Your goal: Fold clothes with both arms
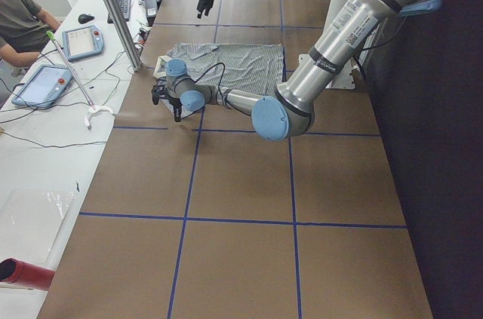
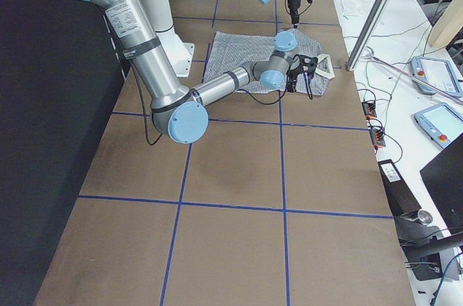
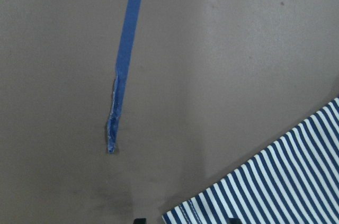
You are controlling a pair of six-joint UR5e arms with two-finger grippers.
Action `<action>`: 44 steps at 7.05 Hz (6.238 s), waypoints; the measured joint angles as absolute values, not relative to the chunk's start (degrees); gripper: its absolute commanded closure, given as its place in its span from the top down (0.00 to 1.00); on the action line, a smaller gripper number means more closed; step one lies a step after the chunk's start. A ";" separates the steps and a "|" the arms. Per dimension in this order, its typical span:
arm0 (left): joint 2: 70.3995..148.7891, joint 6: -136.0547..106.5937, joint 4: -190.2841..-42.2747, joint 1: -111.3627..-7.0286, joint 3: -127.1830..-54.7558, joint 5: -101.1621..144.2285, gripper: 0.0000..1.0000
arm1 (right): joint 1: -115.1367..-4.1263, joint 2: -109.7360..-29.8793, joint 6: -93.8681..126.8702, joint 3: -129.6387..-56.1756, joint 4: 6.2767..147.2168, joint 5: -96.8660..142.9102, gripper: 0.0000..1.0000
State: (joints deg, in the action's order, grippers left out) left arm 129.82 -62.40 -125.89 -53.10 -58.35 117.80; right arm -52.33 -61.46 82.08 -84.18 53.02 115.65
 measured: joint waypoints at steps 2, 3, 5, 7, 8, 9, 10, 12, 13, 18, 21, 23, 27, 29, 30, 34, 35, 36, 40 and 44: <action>130.49 -62.33 -125.94 -52.95 -57.36 117.21 0.53 | -52.27 -61.41 82.09 -84.12 53.24 115.56 1.00; 130.74 -62.30 -125.94 -52.88 -56.93 117.12 0.49 | -52.21 -61.33 82.07 -84.09 53.40 115.50 1.00; 130.84 -62.25 -125.97 -52.72 -56.56 116.99 0.16 | -52.14 -61.14 82.05 -84.04 53.58 115.43 1.00; 130.87 -62.25 -125.99 -52.48 -56.47 116.76 0.00 | -52.12 -61.09 82.01 -84.03 53.63 115.48 1.00; 130.90 -62.25 -126.00 -52.33 -56.44 116.73 0.00 | -52.16 -61.10 82.00 -84.03 53.65 115.53 1.00; 131.10 -62.28 -125.95 -52.20 -56.47 116.72 0.00 | -52.23 -61.13 82.00 -84.07 53.65 115.60 1.00; 132.04 -62.40 -125.66 -52.24 -56.76 116.81 0.00 | -52.26 -61.14 82.00 -84.10 53.68 115.64 1.00; 135.36 -62.98 -122.86 -52.35 -58.86 117.26 0.00 | -52.33 -61.09 81.96 -84.17 53.70 115.66 1.00; 137.29 -64.40 -120.46 -52.29 -60.11 117.27 0.00 | -52.32 -61.09 81.98 -84.18 53.70 115.66 1.00; 144.15 -71.76 -119.56 -49.22 -54.99 113.33 0.00 | -52.30 -61.08 82.00 -84.12 53.79 115.66 1.00; 145.11 -72.41 -120.81 -47.76 -53.71 112.14 0.24 | -52.29 -61.08 82.06 -84.11 53.79 115.66 1.00; 144.77 -72.50 -122.10 -46.48 -53.95 110.51 0.63 | -52.30 -61.08 82.09 -84.12 53.71 115.67 1.00; 133.04 -74.17 -121.80 -42.92 -75.11 110.56 0.66 | -49.23 -62.68 87.21 -90.97 59.69 116.71 0.98; 124.95 -77.20 -121.57 -39.98 -87.83 111.53 0.69 | -39.12 -65.40 93.50 -104.46 76.18 109.03 0.95; 122.59 -77.57 -121.56 -39.57 -90.88 112.05 0.69 | -32.86 -67.59 98.33 -110.41 81.76 104.25 0.93; 120.19 -77.66 -122.06 -39.38 -92.70 115.31 0.72 | -13.96 -73.90 116.57 -117.98 86.14 88.79 0.85; 120.17 -77.71 -122.10 -39.38 -92.75 115.35 0.72 | -12.42 -74.67 118.05 -117.55 86.48 87.78 0.84; 120.15 -77.75 -122.12 -39.38 -92.78 115.33 0.73 | -11.40 -75.17 118.64 -116.97 86.66 87.45 0.81; 120.10 -77.78 -122.08 -39.38 -92.81 115.31 0.73 | -8.56 -76.66 120.33 -116.07 86.75 87.28 0.61; 120.12 -77.86 -122.06 -39.38 -92.94 115.31 0.73 | -8.22 -77.39 120.67 -115.98 86.76 87.36 0.04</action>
